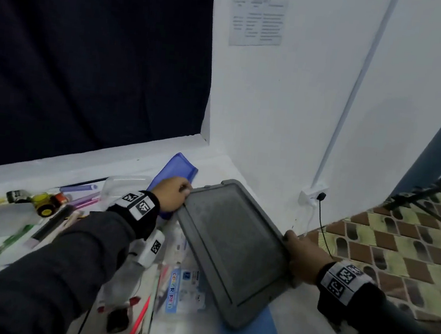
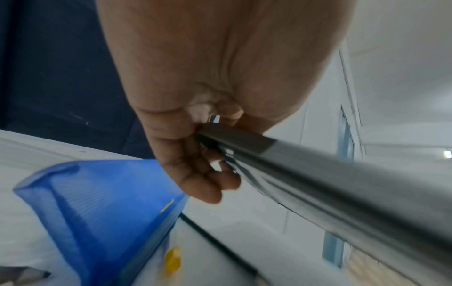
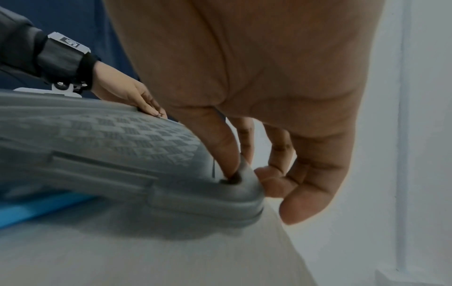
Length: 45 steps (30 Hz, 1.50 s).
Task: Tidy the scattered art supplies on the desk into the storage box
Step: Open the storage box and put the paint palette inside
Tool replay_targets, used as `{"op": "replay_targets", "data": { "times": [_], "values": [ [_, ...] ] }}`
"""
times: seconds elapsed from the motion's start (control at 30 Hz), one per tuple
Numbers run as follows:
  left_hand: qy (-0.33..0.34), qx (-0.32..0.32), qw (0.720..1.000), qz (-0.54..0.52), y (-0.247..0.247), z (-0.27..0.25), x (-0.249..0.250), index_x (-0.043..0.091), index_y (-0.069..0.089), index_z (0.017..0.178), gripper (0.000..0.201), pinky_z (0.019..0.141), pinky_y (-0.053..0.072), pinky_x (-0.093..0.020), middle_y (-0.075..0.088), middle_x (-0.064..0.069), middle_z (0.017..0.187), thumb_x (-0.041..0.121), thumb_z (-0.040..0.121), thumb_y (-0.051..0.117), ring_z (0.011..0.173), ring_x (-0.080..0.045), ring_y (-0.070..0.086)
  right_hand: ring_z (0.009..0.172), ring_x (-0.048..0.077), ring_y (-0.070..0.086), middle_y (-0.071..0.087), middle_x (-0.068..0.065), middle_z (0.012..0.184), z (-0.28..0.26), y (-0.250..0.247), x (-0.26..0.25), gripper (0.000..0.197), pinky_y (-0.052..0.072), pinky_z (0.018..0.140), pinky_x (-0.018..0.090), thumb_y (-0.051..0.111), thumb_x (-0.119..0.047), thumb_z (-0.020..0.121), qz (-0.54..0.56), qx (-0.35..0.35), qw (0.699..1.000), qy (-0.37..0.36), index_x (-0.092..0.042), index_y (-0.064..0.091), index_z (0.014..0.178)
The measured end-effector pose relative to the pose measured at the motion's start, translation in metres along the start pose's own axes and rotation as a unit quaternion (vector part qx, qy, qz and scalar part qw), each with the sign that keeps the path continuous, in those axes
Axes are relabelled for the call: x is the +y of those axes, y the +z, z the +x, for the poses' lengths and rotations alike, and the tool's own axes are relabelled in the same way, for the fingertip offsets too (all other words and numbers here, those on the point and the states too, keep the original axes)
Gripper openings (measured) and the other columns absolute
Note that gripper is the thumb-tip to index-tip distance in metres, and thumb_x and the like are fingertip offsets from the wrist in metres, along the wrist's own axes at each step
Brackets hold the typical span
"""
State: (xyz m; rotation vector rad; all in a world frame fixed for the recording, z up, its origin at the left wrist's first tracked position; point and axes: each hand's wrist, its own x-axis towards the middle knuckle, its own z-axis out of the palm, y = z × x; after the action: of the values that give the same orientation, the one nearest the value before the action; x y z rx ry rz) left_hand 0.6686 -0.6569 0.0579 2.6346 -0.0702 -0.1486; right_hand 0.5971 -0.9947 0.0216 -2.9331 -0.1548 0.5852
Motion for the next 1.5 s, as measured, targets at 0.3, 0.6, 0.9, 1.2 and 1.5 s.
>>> {"op": "replay_targets", "data": {
  "times": [0.3, 0.6, 0.9, 1.2, 1.5],
  "values": [
    [-0.046, 0.183, 0.947, -0.260, -0.046, -0.093, -0.040, 0.018, 0.064, 0.103, 0.022, 0.083, 0.048, -0.038, 0.066, -0.003, 0.101, 0.011, 0.104, 0.044, 0.096, -0.021, 0.059, 0.080, 0.030, 0.060, 0.059, 0.014, 0.096, 0.012, -0.034, -0.033, 0.022, 0.051, 0.068, 0.036, 0.047, -0.032, 0.099, 0.267, 0.124, 0.954, -0.059, -0.015, 0.050, 0.112],
    [-0.173, 0.396, 0.809, -0.397, -0.035, -0.257, -0.097, 0.014, 0.055, 0.114, 0.019, 0.075, 0.051, -0.041, 0.062, -0.011, 0.102, 0.013, 0.106, 0.038, 0.086, -0.023, 0.060, 0.072, 0.028, 0.059, 0.064, 0.013, 0.085, -0.011, -0.031, -0.169, 0.020, 0.048, 0.066, 0.037, 0.048, -0.014, 0.100, 0.658, -0.109, 0.729, -0.156, -0.001, 0.063, 0.099],
    [-0.198, 0.509, 0.765, -0.340, -0.062, -0.411, -0.162, 0.018, 0.068, 0.096, 0.015, 0.060, 0.047, -0.010, 0.065, -0.007, 0.085, 0.004, 0.094, 0.061, 0.076, -0.015, 0.059, 0.049, 0.014, 0.023, 0.021, 0.005, 0.065, -0.056, 0.004, -0.303, 0.036, 0.022, 0.046, 0.024, 0.049, -0.013, 0.100, 0.574, -0.090, 0.770, -0.264, -0.021, 0.054, 0.065],
    [-0.207, 0.485, 0.792, -0.307, -0.120, -0.553, -0.228, 0.015, 0.077, 0.085, 0.017, 0.055, 0.044, -0.022, 0.067, -0.016, 0.067, 0.013, 0.094, 0.063, 0.057, -0.013, 0.055, 0.062, 0.023, 0.049, 0.050, 0.012, 0.068, -0.149, 0.044, -0.414, 0.024, 0.043, 0.056, 0.032, 0.052, -0.019, 0.099, 0.591, -0.103, 0.737, -0.312, -0.009, 0.059, 0.079],
    [-0.193, 0.470, 0.748, -0.427, -0.185, -0.611, -0.273, 0.014, 0.073, 0.113, 0.027, 0.089, 0.051, -0.033, 0.074, -0.006, 0.111, 0.020, 0.100, 0.050, 0.106, -0.019, 0.068, 0.111, 0.026, 0.063, 0.069, 0.009, 0.118, -0.200, 0.063, -0.493, 0.037, 0.051, 0.089, 0.053, 0.035, -0.019, 0.103, 0.710, -0.177, 0.614, -0.296, -0.012, 0.068, 0.117]
  ]
}}
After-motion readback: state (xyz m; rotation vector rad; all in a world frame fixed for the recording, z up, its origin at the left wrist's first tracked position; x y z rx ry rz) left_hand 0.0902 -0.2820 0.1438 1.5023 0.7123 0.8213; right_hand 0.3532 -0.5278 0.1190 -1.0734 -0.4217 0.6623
